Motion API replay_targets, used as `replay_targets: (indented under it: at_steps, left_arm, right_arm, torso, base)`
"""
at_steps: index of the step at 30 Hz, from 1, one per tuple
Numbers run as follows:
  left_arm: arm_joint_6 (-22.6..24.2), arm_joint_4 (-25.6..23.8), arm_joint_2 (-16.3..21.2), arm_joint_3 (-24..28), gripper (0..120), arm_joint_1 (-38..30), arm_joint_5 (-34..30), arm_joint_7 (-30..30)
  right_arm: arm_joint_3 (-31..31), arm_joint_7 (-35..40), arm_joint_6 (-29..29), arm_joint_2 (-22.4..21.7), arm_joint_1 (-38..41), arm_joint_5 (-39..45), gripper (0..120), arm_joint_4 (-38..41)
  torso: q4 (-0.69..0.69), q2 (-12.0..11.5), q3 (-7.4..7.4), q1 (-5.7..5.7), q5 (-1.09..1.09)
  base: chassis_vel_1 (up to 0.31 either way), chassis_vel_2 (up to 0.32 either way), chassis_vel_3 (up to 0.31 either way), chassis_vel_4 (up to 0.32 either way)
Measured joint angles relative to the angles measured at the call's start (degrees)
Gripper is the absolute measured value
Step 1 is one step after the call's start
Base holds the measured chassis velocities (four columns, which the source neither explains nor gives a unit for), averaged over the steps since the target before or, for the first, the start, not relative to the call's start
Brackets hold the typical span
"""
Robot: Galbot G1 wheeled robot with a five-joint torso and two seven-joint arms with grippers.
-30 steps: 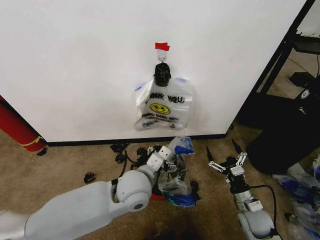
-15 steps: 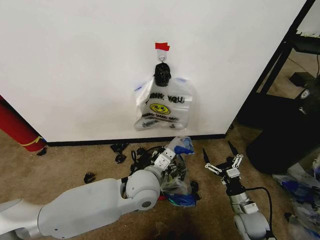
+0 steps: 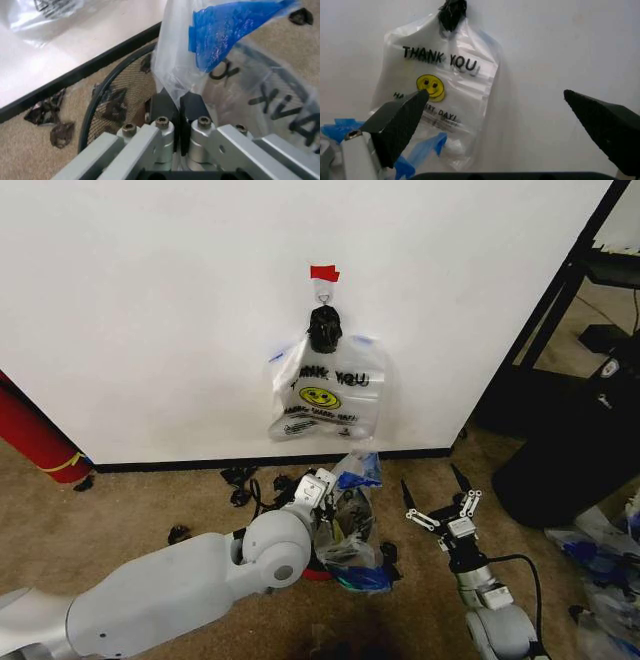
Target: Pick up the garbage bag from the wall and place it over the trash bin.
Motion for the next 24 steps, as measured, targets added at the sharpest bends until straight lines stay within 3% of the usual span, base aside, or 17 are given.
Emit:
replay_targets:
  at_steps: [3, 7, 9, 12, 17, 23, 24]
  left_arm:
    - [-0.1, 0.2, 0.1, -0.7, 0, 0.6, 0.2, 0.1]
    - [-0.7, 1.3, 1.0, -2.8, 0, 2.9, 3.1, 2.2]
    - [-0.8, 1.5, 1.2, -3.2, 0, 3.4, 3.7, 2.7]
    - [-2.1, 2.7, 1.8, -5.5, 0, 6.4, 7.7, 5.4]
    - [-3.0, 3.1, 1.9, -6.9, 0, 8.3, 9.7, 7.0]
    - [-3.9, 4.4, 1.9, -7.3, 0, 9.2, 12.0, 9.3]
    - [-3.9, 4.4, 1.9, -7.3, 0, 9.2, 12.0, 9.3]
  right_arm:
    - [-0.7, -0.7, -0.6, -0.5, 0.1, 1.8, 100, -0.2]
    - [-5.2, -7.7, -5.0, -3.6, 0.2, 15.3, 100, -0.9]
    - [-6.1, -8.2, -6.2, -4.1, 0.2, 17.2, 100, -0.8]
    - [-10.9, -10.9, -14.1, -7.5, 1.7, 24.9, 100, -0.8]
    - [-14.2, -10.7, -21.8, -9.4, 5.2, 28.0, 100, -1.0]
    - [-18.7, -8.1, -37.0, -12.5, 12.2, 32.7, 100, -1.2]
    - [-18.7, -8.1, -37.0, -12.5, 12.2, 32.7, 100, -1.2]
  torso:
    - [0.00, 0.0, 0.00, 0.00, 0.00]
    - [0.00, 0.0, 0.00, 0.00, 0.00]
    - [0.00, 0.0, 0.00, 0.00, 0.01]
    - [0.00, 0.0, 0.00, 0.00, 0.01]
    - [0.01, 0.0, 0.00, 0.00, 0.01]
    - [0.01, 0.0, 0.00, 0.00, 0.01]
    - [0.01, 0.0, 0.00, 0.00, 0.01]
  base:
    - [0.000, 0.000, 0.000, 0.000]
    - [0.000, 0.000, 0.000, 0.000]
    - [0.000, 0.000, 0.000, 0.000]
    - [0.000, 0.000, 0.000, 0.000]
    - [0.000, 0.000, 0.000, 0.000]
    - [0.000, 0.000, 0.000, 0.000]
    - [0.000, 0.000, 0.000, 0.000]
